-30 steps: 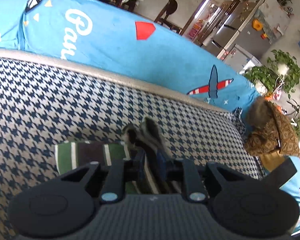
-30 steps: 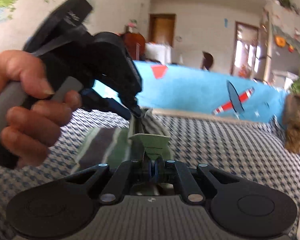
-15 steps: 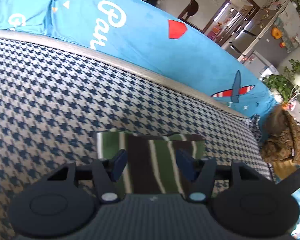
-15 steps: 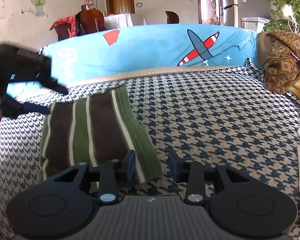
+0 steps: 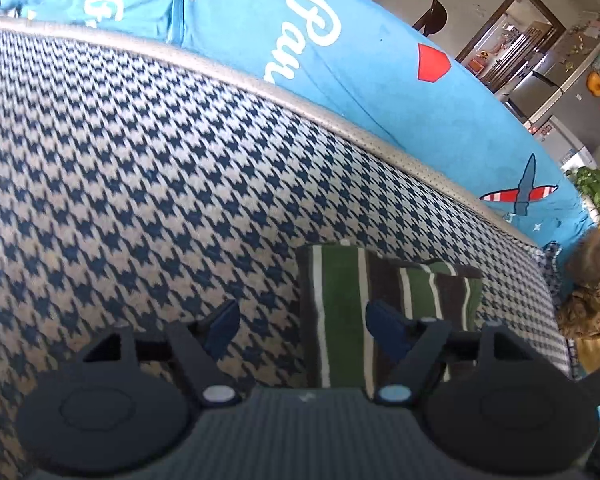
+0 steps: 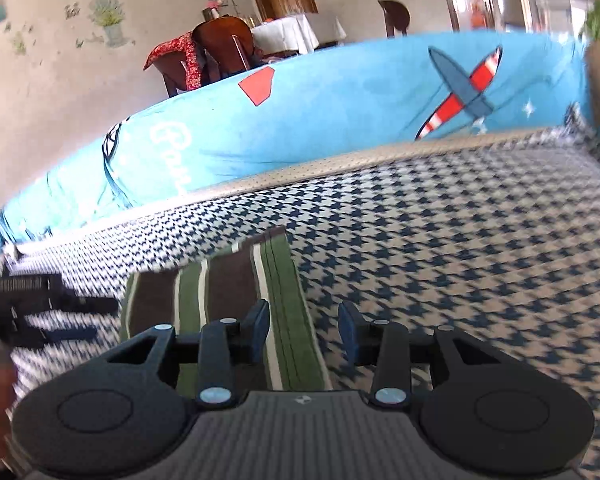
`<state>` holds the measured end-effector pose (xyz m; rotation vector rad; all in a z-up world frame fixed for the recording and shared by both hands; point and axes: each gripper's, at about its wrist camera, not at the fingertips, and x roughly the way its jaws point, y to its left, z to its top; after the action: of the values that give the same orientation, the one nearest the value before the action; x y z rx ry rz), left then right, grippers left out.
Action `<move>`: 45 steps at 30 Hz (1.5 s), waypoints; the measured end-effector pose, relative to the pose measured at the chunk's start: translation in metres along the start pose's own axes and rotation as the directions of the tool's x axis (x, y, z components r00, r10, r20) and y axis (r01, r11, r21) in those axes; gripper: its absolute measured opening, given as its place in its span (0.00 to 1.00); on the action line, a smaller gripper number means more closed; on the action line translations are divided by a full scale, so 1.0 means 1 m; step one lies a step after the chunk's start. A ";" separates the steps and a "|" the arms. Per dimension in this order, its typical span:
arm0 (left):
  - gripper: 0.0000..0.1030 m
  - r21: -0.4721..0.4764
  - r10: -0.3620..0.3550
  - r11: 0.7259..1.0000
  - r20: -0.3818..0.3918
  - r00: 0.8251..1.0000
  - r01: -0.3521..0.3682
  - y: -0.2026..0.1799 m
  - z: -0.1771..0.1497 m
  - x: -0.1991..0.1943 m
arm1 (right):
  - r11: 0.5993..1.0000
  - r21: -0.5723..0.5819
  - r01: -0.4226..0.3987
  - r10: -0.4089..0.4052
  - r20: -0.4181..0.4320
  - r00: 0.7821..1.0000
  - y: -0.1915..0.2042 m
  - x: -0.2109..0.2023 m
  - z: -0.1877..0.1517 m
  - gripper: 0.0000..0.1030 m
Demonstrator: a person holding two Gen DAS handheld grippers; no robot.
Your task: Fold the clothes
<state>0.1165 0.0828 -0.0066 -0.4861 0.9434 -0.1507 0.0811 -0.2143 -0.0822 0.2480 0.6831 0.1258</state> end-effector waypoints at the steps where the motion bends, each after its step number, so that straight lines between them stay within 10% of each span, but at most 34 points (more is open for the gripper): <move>1: 0.72 -0.011 -0.021 1.000 -0.009 1.000 0.020 0.002 0.000 0.003 | 1.000 0.001 -0.002 0.002 -0.008 1.000 0.000 0.005 0.001 0.37; 12: 0.82 -0.005 -0.104 0.995 -0.042 0.994 0.104 0.000 -0.001 0.032 | 1.000 0.017 -0.018 0.019 -0.088 0.996 -0.001 0.055 0.016 0.37; 23: 0.29 0.066 -0.079 0.994 -0.055 0.995 0.082 -0.017 0.002 0.065 | 1.000 -0.018 0.003 -0.004 -0.090 0.996 0.000 0.071 0.018 0.45; 45: 0.31 0.189 0.077 0.978 0.047 0.996 -0.085 -0.032 0.016 0.070 | 0.995 0.098 -0.028 0.033 -0.048 0.998 -0.008 0.097 0.037 0.50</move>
<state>0.1733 0.0364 -0.0356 -0.2718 0.8988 -0.1557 0.1799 -0.2101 -0.1154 0.3502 0.7361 0.1285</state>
